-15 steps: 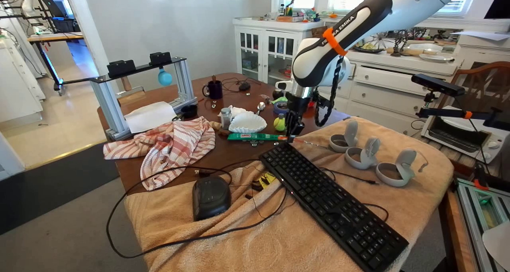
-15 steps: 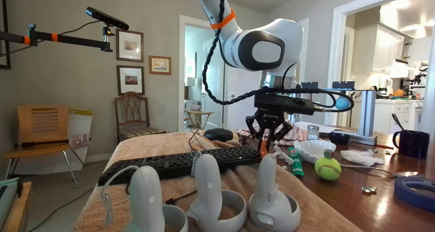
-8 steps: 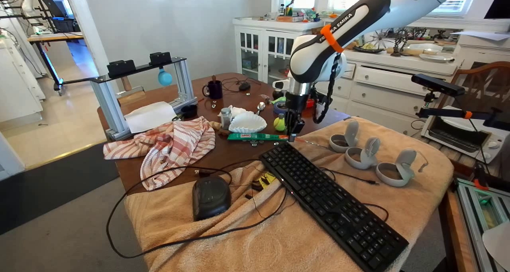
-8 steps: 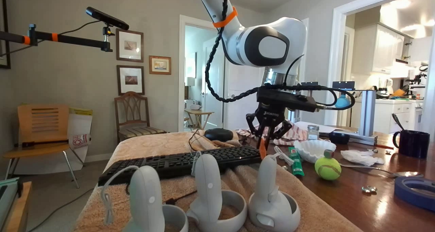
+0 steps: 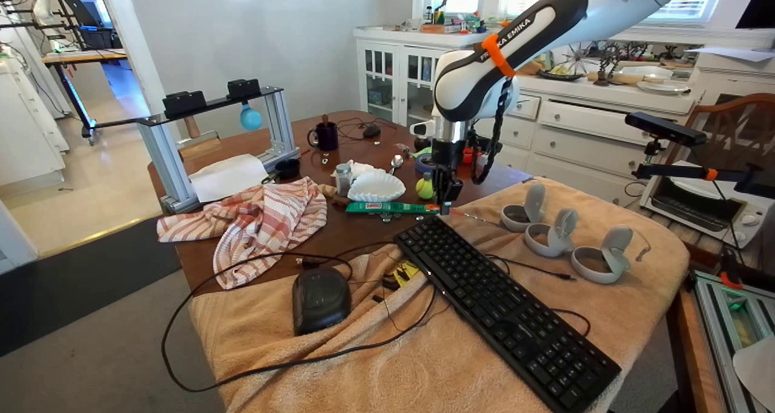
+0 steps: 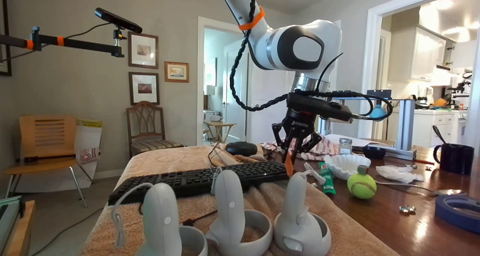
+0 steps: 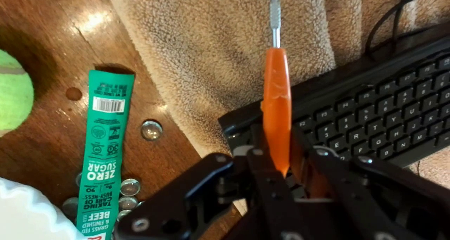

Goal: Place the fish slice underneath one console.

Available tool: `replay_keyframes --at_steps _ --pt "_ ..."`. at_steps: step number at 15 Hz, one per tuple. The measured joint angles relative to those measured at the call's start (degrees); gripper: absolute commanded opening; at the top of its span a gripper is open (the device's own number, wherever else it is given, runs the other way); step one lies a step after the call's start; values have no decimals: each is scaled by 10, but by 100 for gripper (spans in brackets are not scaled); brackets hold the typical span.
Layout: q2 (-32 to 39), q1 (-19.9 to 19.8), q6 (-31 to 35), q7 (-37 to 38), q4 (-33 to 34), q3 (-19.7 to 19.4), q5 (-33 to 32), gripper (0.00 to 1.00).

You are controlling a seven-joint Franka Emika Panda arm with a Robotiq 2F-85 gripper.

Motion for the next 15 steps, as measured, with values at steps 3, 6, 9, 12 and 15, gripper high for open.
replay_keyframes --at_steps 3,6,9,12,15 --pt "4 1 0 1 2 0 -2 5" --pt "6 2 3 1 1 1 -3 5" --pt "8 2 11 1 -1 2 -3 5" --pt "9 2 13 1 -1 3 -3 5" --pt "10 2 16 -2 -2 4 -3 45"
